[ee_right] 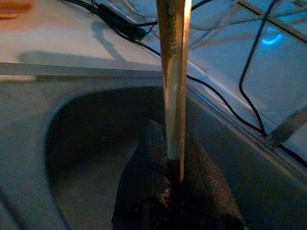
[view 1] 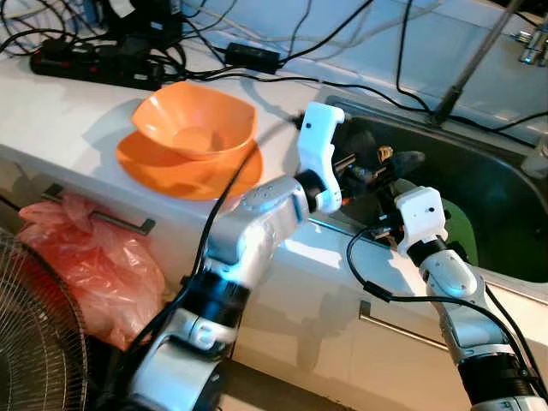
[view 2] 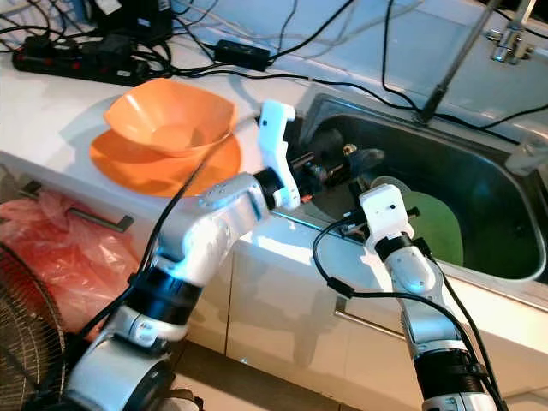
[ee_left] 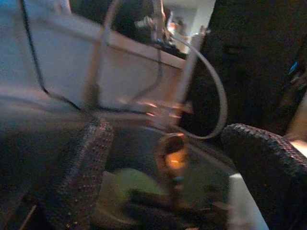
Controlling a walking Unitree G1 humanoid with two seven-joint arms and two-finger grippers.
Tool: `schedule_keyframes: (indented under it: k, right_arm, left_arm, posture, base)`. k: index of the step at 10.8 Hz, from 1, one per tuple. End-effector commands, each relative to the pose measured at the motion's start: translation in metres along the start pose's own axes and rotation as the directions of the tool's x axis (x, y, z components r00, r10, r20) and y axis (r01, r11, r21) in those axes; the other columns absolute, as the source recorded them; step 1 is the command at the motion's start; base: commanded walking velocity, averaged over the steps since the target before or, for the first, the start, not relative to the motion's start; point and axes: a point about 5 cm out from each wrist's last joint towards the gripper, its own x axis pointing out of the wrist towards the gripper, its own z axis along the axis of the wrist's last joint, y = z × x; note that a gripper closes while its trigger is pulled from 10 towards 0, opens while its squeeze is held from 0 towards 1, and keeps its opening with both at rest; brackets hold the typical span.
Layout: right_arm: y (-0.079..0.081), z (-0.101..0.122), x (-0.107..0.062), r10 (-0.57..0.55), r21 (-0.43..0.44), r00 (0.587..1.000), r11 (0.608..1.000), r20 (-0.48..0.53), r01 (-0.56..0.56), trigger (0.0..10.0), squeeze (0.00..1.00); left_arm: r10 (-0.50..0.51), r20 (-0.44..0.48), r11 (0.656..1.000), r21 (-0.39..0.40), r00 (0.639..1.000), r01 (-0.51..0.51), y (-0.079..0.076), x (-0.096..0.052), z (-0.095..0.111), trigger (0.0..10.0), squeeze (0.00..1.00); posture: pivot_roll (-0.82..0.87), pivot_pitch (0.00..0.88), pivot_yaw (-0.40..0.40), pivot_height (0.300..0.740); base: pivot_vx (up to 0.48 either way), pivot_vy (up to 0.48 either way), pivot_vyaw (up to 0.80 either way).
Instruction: Kitchen organization
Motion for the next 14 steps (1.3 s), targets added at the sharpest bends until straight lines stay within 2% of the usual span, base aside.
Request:
schedule_keyframes:
  k: [1, 2, 4, 6, 7, 10, 12, 14]
  right_arm:
    - [-0.011, 0.0, -0.003, -0.059, 0.002, 0.998, 0.998, 0.005, 0.059, 0.0, 0.0]
    - [-0.017, -0.001, -0.008, -0.109, 0.016, 0.994, 0.994, -0.002, 0.109, 0.0, 0.0]
    - [-0.034, -0.004, -0.019, -0.21, 0.042, 0.978, 0.977, -0.017, 0.21, 0.0, 0.0]
    - [-0.054, -0.01, -0.027, -0.324, 0.049, 0.943, 0.943, -0.073, 0.328, 0.0, 0.0]
    - [-0.061, -0.014, -0.027, -0.365, 0.053, 0.924, 0.926, -0.116, 0.373, 0.0, 0.0]
    - [-0.071, -0.016, -0.023, -0.395, 0.091, 0.901, 0.905, -0.179, 0.415, 0.0, 0.0]
    - [-0.077, -0.022, -0.017, -0.367, 0.169, 0.897, 0.895, -0.245, 0.412, 0.0, 0.0]
    - [-0.088, -0.029, -0.012, -0.36, 0.22, 0.881, 0.874, -0.306, 0.434, 0.0, 0.0]
  left_arm:
    - [-0.015, 0.043, 0.996, 0.09, 0.999, 0.011, -0.004, -0.001, 0.004, 10.0, 1.0]
    - [0.029, 0.055, 0.993, 0.114, 0.998, -0.035, 0.003, -0.006, 0.002, 10.0, 1.0]
    - [0.054, 0.041, 0.987, 0.149, 0.998, -0.06, 0.01, -0.009, -0.007, 10.0, 1.0]
    - [0.008, 0.009, 0.988, 0.153, 1.0, -0.009, 0.006, -0.01, -0.024, 10.0, 1.0]
    - [-0.057, -0.047, 0.989, 0.134, 0.997, 0.062, 0.0, -0.009, -0.033, 10.0, 1.0]
    - [-0.166, -0.14, 0.969, 0.163, 0.976, 0.188, -0.004, -0.006, -0.048, 10.0, 1.0]
    - [-0.204, -0.158, 0.953, 0.195, 0.966, 0.233, -0.004, -0.011, -0.046, 10.0, 1.0]
    - [-0.203, -0.173, 0.951, 0.2, 0.964, 0.236, 0.0, -0.018, -0.046, 10.0, 1.0]
  posture:
    - [0.26, 0.022, -0.134, 0.74]
    - [0.26, 0.021, -0.134, 0.74]
    - [0.23, 0.013, -0.133, 0.74]
    - [0.22, 0.01, -0.129, 0.74]
    - [0.21, 0.007, -0.124, 0.74]
    - [0.19, 0.009, -0.121, 0.74]
    - [0.23, 0.03, -0.124, 0.74]
    - [0.26, 0.046, -0.117, 0.74]
  base:
    - [0.0, 0.0, 0.0]
    - [0.0, 0.0, 0.0]
    - [0.0, 0.0, 0.0]
    - [0.0, 0.0, 0.0]
    - [0.0, 0.0, 0.0]
    - [0.0, 0.0, 0.0]
    - [0.0, 0.0, 0.0]
    - [0.0, 0.0, 0.0]
